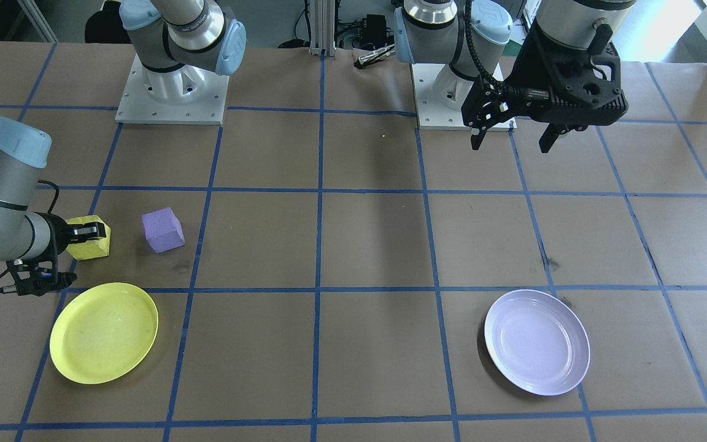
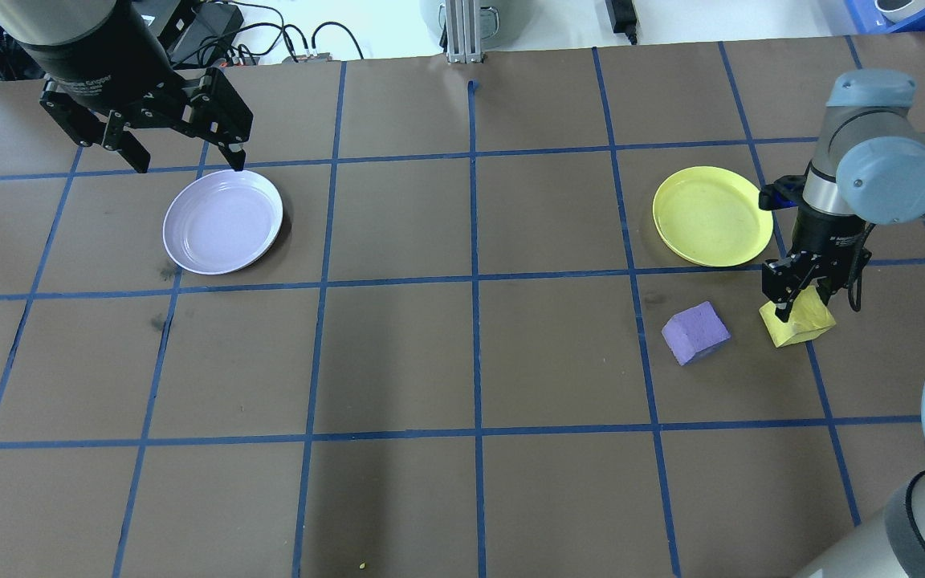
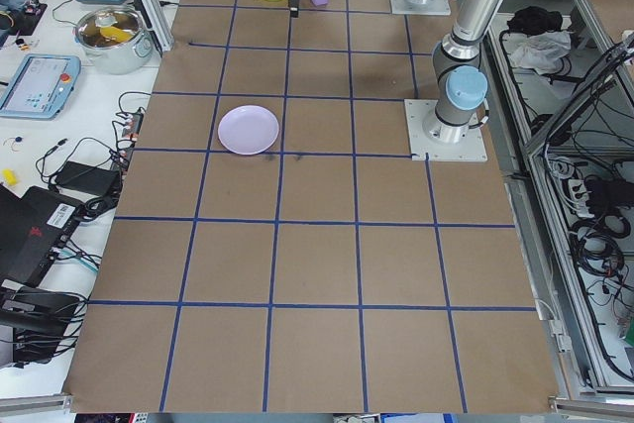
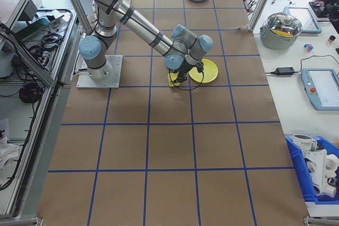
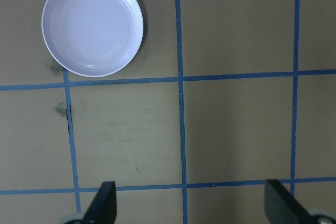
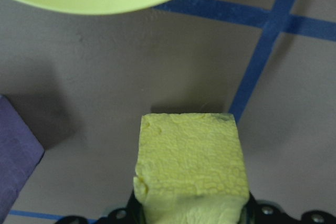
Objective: Sort blocks by color into plates
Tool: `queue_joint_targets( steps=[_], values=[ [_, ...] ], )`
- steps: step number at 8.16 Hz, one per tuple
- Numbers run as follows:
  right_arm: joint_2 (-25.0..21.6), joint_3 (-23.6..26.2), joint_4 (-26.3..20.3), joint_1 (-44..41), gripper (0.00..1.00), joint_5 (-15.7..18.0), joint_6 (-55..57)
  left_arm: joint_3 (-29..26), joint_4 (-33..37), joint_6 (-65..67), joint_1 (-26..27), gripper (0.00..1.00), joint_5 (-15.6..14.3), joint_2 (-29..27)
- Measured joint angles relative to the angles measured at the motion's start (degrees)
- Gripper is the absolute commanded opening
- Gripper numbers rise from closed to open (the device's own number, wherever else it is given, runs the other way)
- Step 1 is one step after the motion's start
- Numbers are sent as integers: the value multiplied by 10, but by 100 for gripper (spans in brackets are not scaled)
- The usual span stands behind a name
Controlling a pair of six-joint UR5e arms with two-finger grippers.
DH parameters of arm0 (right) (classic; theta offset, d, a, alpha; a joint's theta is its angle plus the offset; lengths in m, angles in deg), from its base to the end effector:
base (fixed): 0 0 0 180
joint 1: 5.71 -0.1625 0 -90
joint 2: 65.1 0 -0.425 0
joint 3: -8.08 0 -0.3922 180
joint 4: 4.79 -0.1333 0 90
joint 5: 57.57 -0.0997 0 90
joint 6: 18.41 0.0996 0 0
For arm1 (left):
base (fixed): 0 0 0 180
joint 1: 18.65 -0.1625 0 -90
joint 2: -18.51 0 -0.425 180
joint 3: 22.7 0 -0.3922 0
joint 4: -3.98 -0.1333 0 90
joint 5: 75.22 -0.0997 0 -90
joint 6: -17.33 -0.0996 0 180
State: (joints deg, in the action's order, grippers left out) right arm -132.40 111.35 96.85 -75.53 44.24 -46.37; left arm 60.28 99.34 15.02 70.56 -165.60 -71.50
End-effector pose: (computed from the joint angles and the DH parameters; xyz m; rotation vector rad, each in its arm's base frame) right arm -0.0776 -0.5384 0.1943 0.2741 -3.0309 -0.7272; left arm -0.1258 -0.4937 0.5387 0.0414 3.1336 -0.0448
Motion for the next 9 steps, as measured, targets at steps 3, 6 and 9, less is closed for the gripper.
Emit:
queue_joint_targets(
  steps=[3,6,9],
  values=[
    [-57,-49,-53,-4,0,2,-1,1,30,11,4,100,-3,9],
    [-70,-107,-65,-28,0,-53,9,-3,35,31,4,100,-7,8],
    [-19,-120,6,-64,0,-95,23,-7,36,35,3,100,-2,2]
  ],
)
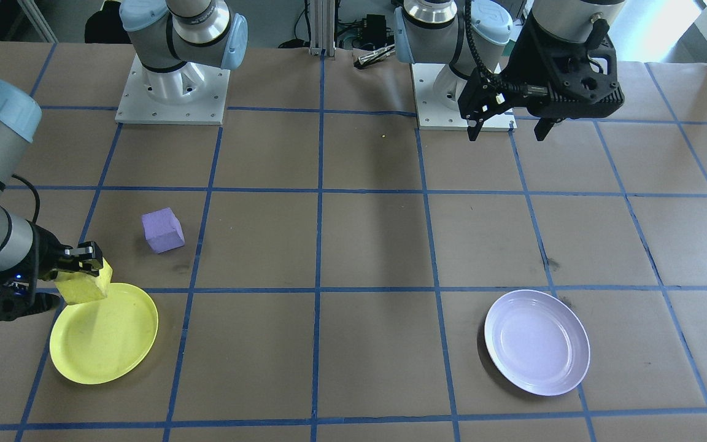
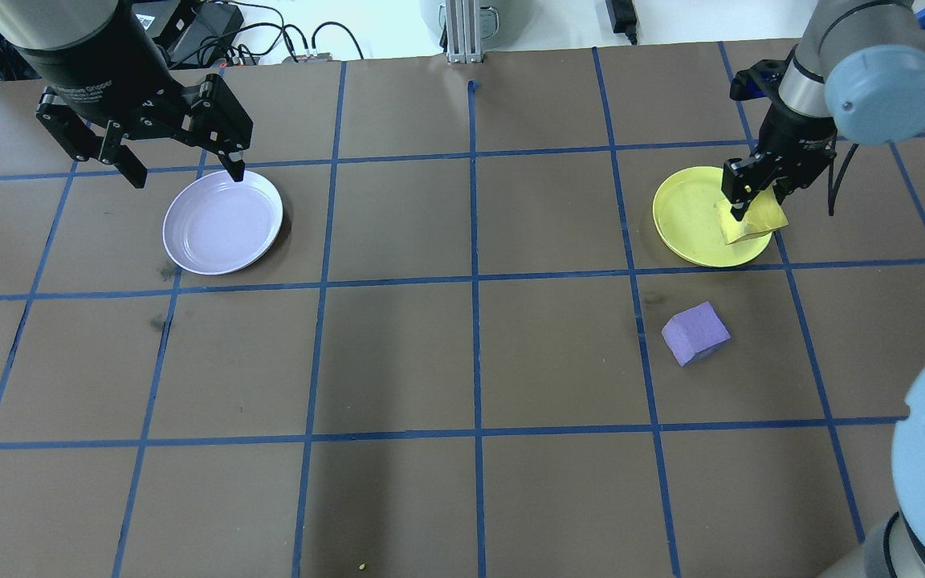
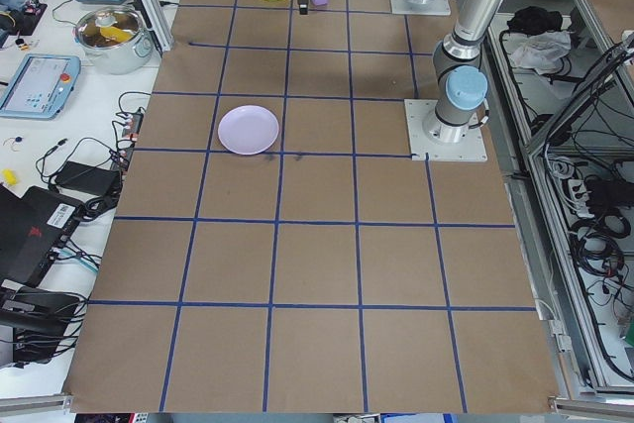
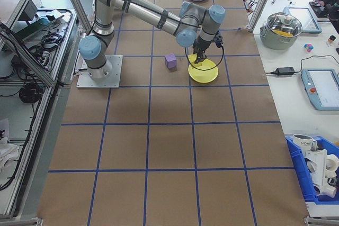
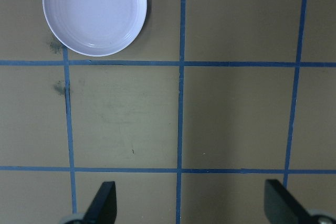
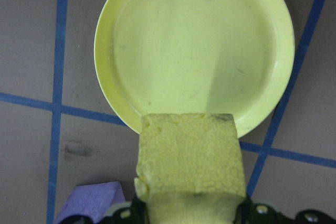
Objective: Sort blocks by color into plates
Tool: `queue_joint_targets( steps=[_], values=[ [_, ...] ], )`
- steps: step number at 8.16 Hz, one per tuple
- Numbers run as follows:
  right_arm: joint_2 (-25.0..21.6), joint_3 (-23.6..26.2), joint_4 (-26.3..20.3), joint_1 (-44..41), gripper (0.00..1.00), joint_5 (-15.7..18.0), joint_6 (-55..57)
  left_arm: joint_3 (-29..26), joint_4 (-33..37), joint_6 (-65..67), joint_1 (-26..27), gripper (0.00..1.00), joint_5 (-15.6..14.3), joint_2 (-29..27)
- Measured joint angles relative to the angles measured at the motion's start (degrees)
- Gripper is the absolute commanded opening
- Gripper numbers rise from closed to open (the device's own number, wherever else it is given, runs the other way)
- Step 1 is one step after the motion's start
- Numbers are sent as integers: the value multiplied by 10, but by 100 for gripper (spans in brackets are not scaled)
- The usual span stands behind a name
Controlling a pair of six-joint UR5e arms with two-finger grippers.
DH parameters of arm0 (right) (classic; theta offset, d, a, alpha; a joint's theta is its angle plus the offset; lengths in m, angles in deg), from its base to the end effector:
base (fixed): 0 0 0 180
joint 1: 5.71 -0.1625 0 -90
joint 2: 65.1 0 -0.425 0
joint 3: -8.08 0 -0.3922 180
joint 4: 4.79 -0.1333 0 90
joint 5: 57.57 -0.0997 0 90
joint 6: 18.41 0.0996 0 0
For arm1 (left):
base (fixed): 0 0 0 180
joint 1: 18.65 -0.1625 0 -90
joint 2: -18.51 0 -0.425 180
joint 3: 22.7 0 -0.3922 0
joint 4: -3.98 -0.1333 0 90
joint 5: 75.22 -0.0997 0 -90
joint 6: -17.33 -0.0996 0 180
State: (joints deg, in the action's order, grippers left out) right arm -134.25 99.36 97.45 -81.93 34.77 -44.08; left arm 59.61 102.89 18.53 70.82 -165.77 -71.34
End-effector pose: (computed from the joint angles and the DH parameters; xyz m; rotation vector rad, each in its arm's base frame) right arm -0.0164 -0.6093 0.2968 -0.3275 3.0923 0.2747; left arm -0.1278 -0.4864 0.5396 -0.0471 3.1314 0.0292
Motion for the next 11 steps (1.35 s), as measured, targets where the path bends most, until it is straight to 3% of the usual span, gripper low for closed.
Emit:
queue_joint_targets(
  steps=[1,2,3,5,8,11],
  values=[
    [26,-4,19,-3,0,-3,-2,0,0,1,1,100,1,-3],
    [50,-12,30,-4,46,-4,-4,0,0,0,1,100,0,-4],
    [75,-24,34,-5,99,-5,-4,1,0,-1,1,100,-1,-4],
    [96,-38,32,-8,100,-5,1,1,-2,-2,0,100,-1,-5],
    [74,-41,0,-11,100,-1,0,6,-10,-1,-1,100,29,-8],
    [23,-21,-102,-16,100,-4,-4,7,-62,-13,-1,100,31,-8]
  ],
)
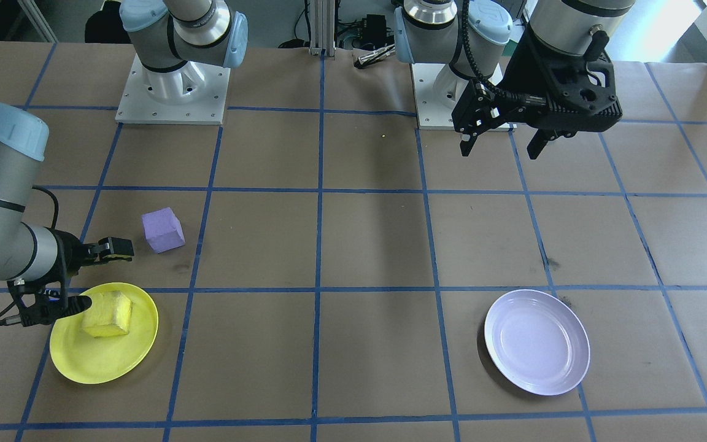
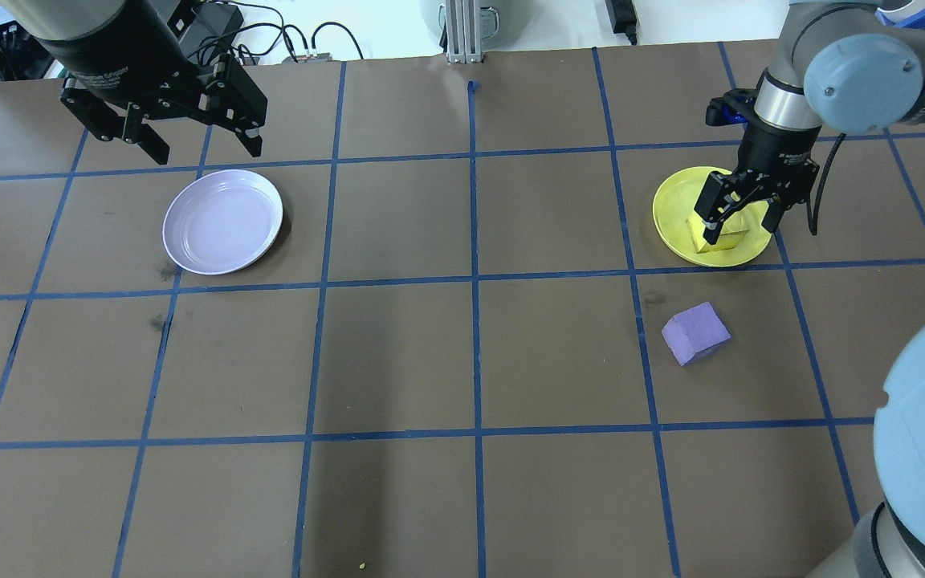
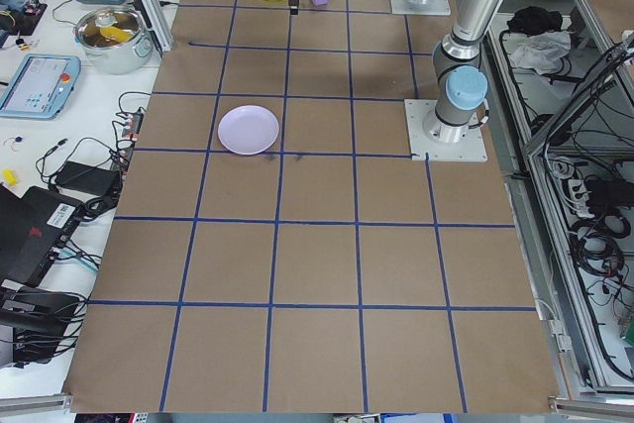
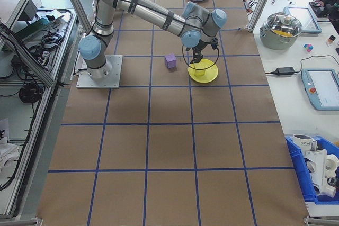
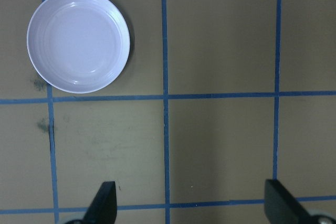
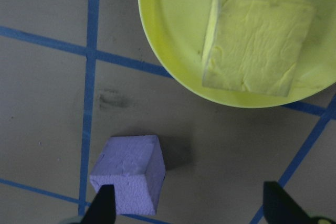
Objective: Sort blocks by color into plates
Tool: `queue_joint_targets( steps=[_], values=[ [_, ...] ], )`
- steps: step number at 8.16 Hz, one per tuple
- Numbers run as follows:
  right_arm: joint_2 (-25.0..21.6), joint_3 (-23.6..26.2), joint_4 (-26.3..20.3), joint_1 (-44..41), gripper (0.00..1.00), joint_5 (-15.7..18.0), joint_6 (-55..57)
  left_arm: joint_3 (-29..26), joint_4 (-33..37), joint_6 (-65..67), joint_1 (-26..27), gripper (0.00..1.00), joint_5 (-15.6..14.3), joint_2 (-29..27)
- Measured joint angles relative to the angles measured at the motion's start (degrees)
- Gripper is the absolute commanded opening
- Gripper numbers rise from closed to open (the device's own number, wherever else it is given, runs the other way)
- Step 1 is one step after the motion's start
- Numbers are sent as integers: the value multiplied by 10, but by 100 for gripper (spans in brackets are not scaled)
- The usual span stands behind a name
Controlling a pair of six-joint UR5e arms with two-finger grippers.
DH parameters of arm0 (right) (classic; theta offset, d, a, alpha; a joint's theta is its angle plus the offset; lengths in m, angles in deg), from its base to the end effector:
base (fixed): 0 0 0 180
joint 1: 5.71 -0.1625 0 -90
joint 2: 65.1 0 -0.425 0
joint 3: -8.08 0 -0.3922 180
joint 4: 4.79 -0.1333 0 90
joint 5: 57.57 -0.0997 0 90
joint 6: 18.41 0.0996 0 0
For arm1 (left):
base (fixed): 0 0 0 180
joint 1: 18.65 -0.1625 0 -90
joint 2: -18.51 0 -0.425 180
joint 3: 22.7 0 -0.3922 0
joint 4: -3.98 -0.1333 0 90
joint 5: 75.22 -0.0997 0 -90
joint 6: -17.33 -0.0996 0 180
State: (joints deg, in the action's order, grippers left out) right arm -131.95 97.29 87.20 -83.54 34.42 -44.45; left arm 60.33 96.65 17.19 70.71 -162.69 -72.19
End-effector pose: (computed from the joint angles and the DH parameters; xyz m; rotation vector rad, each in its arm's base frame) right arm 0.0028 -0.6028 0.2761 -0.3730 2.9889 0.5285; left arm -0.1321 -0.5023 0.5373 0.0114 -3.0963 0.0978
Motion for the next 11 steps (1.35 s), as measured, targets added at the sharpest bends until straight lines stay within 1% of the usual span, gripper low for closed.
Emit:
queue_joint_targets(
  steps=[1,2,3,4,5,7,9,10,11],
  values=[
    [-17,23,-26,-4,100,0,-1,0,-26,-9,0,100,0,0],
    [-31,54,-35,-9,100,1,-4,1,-39,-15,0,100,-1,2],
    [-43,83,-27,-21,100,3,-21,0,-35,-17,0,100,-12,3],
    [-48,104,-6,-34,100,8,-44,-1,-26,-18,0,100,-29,4],
    [-49,120,10,-43,100,13,-57,-2,-20,-18,0,100,-41,5],
    [-43,137,25,-49,100,20,-66,-1,-18,-18,0,100,-43,3],
    [-27,150,39,-49,100,25,-68,-1,-20,-18,-2,100,-43,2],
    [-21,161,49,-50,75,26,-67,-1,-21,-19,-3,100,-43,2],
    [-18,172,60,-50,19,25,-66,-2,-21,-20,-4,100,-43,2]
  ],
)
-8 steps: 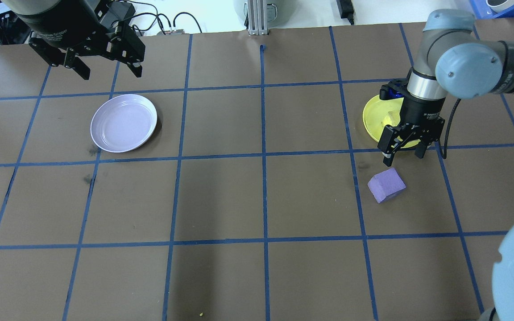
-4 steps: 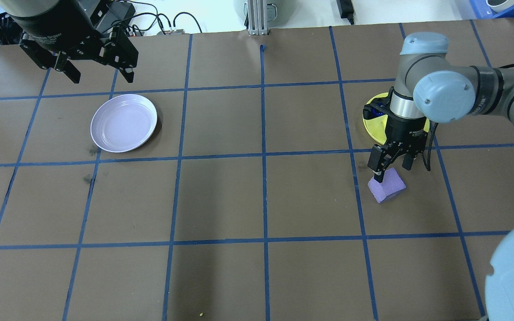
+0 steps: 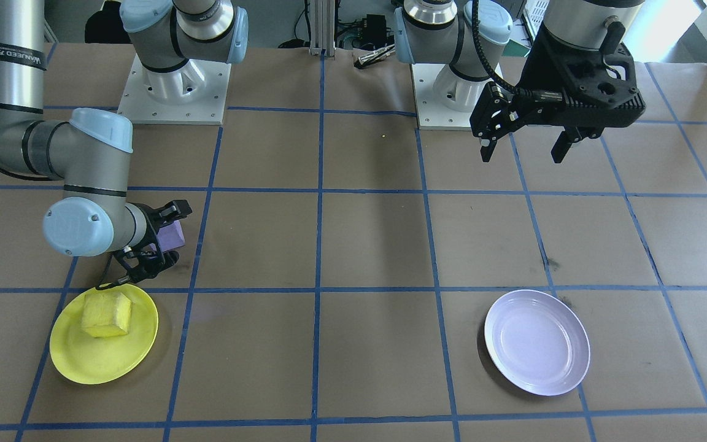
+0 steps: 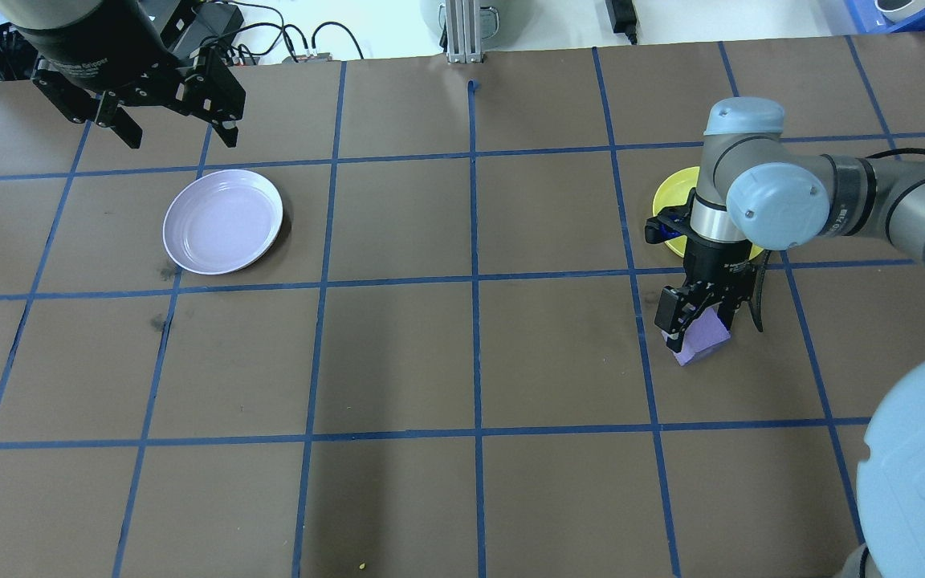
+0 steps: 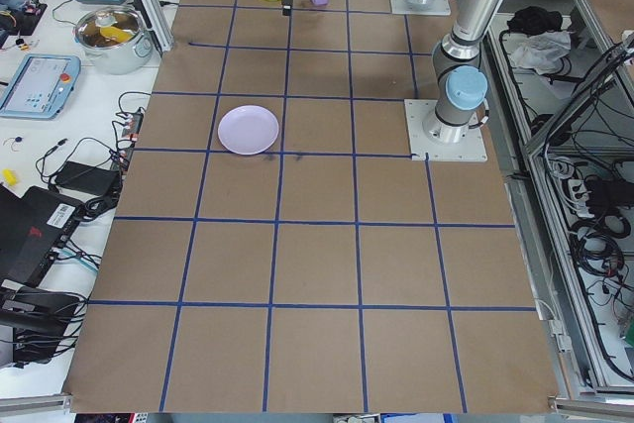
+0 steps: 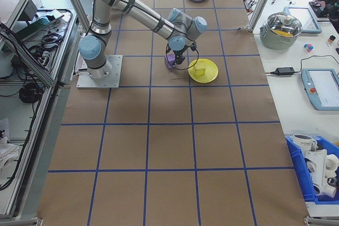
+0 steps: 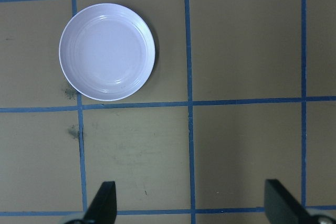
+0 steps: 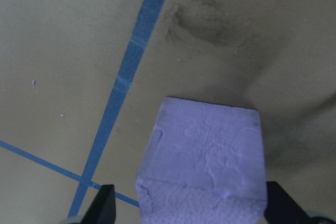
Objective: Sort blocks by color into plates
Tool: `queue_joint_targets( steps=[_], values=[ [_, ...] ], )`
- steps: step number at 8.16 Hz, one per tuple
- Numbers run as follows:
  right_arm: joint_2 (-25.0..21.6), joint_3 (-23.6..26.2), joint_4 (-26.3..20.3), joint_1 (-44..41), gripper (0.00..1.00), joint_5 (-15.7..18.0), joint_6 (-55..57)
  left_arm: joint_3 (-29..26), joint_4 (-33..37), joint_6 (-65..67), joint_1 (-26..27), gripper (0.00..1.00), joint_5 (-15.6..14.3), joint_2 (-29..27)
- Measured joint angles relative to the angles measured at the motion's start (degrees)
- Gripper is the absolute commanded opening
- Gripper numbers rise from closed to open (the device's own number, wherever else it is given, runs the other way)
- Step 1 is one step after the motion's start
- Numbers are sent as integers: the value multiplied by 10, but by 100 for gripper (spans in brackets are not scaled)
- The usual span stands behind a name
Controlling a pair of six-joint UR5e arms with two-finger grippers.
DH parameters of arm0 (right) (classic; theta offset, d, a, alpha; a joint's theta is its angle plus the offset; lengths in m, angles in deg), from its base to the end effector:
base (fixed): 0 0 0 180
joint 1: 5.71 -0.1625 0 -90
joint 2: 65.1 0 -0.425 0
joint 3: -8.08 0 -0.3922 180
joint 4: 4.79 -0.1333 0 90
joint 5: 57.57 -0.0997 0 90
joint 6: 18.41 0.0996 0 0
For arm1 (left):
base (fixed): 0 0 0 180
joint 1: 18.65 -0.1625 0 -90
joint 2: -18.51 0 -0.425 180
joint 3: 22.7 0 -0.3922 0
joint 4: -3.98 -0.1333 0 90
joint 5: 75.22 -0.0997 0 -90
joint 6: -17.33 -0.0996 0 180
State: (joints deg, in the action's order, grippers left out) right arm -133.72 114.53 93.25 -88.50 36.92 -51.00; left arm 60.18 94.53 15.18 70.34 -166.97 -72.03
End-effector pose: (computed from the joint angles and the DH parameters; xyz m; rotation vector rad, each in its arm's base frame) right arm 0.0615 -0.5137 0.1820 -0.6752 2.8590 0.7739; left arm -0.1214 -0.5054 0.5439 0.0284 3.1038 -0.1621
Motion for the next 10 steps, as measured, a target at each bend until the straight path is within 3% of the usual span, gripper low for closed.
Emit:
queue_joint_targets(
  steps=[1,5,6,8,10],
  values=[
    [2,9,11,0,0,-3,1,0,0,-5,-1,100,1,0],
    [-10,10,9,1,0,-10,18,0,0,-22,-3,100,2,0],
    [-28,1,-5,0,0,-25,50,0,-2,-25,-3,100,2,0],
    [-67,-33,-56,-20,0,-86,119,-3,-4,-29,-3,100,2,0],
    [-81,-74,-81,-78,0,-133,216,-4,-4,-31,-3,100,2,-1]
  ],
)
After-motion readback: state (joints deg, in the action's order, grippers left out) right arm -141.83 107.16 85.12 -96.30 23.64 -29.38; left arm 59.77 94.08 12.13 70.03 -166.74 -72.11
